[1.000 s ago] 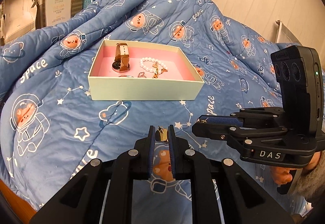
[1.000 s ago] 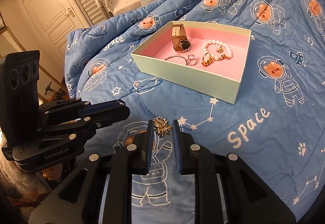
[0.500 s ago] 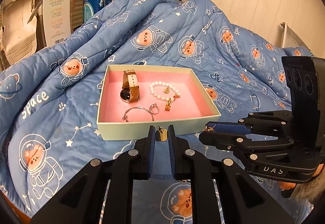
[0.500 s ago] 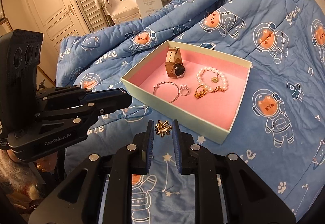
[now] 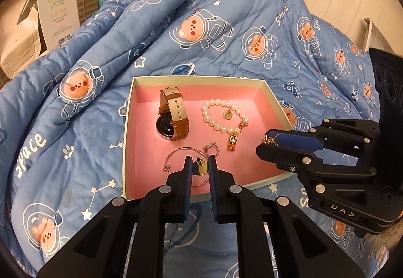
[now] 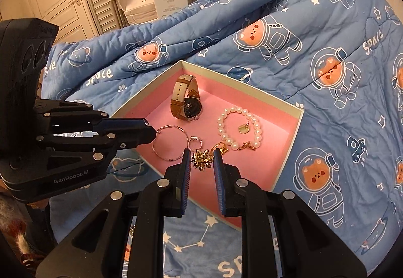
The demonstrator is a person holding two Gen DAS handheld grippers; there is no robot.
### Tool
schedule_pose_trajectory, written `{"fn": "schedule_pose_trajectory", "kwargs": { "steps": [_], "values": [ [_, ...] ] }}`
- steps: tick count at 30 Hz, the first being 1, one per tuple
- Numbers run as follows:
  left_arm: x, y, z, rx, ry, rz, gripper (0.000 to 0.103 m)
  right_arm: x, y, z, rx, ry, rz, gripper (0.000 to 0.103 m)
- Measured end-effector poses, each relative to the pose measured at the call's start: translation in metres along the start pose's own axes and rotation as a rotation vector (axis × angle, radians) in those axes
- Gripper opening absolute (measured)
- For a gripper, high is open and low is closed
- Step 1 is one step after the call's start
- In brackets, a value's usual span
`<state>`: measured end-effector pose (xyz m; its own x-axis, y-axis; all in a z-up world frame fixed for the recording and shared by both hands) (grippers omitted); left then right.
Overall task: Organize jewelry
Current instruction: 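Carry the small gold charm into the box with the left tool while the right tool carries the flower charm, then open the left tool releasing its charm while the right tool releases the flower charm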
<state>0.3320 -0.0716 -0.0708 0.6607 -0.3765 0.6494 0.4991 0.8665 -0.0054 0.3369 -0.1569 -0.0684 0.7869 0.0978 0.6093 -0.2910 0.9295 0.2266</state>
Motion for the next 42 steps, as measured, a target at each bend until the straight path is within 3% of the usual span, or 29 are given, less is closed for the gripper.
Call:
{"fn": "schedule_pose_trajectory", "kwargs": {
  "steps": [18, 37, 42],
  "values": [
    [0.002, 0.012, -0.036, -0.023, 0.116, 0.030, 0.012, 0.039, -0.010, -0.057, -0.032, 0.103, -0.003, 0.019],
    [0.003, 0.011, -0.041, -0.023, 0.113, 0.016, 0.013, 0.041, -0.013, -0.085, -0.075, 0.154, 0.023, 0.019],
    [0.002, 0.010, -0.032, -0.020, 0.091, 0.016, 0.021, 0.039, -0.015, -0.085, -0.069, 0.148, 0.028, 0.020]
  ]
}}
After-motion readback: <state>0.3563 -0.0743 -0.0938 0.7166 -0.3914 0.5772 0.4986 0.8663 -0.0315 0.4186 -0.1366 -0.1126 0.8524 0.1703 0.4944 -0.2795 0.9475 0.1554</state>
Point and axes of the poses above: each gripper's, at about its wrist camera, not at the fingertips, and z roughly against the way its jaws point, y to its left, x to its top, the point moved 6 cm from there along -z, roughly the way its jaws point, and after that the axes turned 14 degrees about -z, right-handed, at the moved point
